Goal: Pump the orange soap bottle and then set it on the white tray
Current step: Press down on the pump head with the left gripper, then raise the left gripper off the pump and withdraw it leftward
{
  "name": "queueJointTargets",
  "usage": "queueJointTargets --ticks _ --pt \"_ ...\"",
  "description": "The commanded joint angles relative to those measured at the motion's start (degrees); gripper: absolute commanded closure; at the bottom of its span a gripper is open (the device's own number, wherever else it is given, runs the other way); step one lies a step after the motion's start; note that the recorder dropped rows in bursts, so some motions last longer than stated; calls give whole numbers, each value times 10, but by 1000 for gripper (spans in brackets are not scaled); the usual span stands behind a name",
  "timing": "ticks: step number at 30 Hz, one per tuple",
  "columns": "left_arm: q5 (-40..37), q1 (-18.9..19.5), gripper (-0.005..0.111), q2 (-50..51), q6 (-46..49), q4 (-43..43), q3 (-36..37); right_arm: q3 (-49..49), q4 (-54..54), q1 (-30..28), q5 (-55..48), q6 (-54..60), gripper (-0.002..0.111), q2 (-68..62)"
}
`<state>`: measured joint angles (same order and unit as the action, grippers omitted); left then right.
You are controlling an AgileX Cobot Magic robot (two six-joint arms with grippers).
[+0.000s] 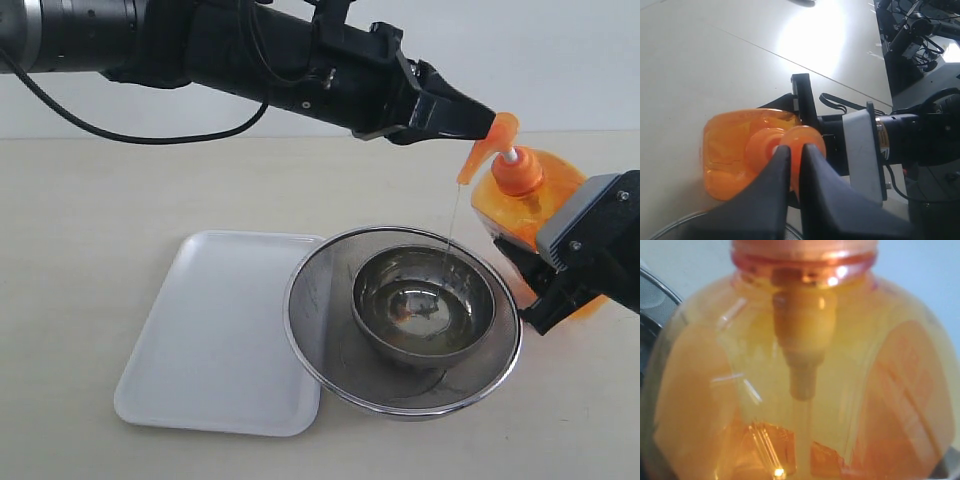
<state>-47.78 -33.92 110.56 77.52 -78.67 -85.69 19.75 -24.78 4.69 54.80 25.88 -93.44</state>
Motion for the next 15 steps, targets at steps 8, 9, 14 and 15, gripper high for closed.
queueJointTargets --ticks 8,9,14,15 --pt "18 18 102 -60 -16 87 10 2 18 11 63 -77 107 10" --pt "22 24 102 -77 -27 92 14 2 26 11 62 -81 107 10" --pt "161 35 102 -174 -28 92 102 2 87 11 53 -108 107 10" --pt "223 35 102 -212 -20 87 145 2 101 11 53 -129 107 10"
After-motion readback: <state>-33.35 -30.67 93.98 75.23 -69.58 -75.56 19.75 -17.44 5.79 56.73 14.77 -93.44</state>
